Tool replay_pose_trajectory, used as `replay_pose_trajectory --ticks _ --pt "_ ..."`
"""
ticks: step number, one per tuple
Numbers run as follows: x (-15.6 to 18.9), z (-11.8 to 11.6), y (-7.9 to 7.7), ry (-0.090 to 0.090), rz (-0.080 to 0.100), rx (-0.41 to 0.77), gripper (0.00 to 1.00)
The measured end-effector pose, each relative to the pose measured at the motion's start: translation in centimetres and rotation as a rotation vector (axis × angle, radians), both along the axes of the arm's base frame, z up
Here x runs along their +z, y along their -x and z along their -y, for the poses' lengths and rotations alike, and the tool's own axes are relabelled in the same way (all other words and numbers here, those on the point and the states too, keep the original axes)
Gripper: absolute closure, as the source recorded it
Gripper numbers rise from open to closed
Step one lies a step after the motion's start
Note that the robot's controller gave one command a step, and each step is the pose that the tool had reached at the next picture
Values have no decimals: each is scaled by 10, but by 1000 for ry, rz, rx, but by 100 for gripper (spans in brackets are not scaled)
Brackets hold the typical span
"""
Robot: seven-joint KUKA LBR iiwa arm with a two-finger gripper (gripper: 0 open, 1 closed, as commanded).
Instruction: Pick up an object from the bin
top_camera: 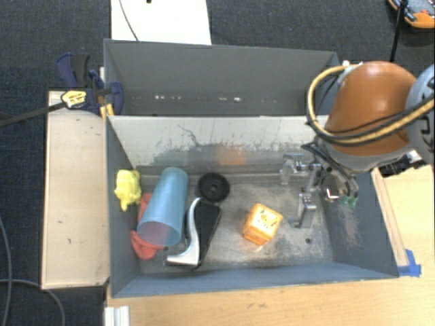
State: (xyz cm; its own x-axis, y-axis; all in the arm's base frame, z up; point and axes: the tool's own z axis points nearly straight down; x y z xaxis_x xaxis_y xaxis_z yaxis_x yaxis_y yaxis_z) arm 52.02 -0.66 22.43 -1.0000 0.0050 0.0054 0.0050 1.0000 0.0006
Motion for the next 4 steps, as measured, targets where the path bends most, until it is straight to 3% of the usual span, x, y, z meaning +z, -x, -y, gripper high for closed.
replay_pose_trajectory --ticks 1,2,3,4 --pt "5 0 -1 0 8 0 0" --pt "-52 -13 0 0 12 -88 0" --pt "-69 -27 -3 0 7 101 0" --pt "-89 -27 -1 0 8 26 0"
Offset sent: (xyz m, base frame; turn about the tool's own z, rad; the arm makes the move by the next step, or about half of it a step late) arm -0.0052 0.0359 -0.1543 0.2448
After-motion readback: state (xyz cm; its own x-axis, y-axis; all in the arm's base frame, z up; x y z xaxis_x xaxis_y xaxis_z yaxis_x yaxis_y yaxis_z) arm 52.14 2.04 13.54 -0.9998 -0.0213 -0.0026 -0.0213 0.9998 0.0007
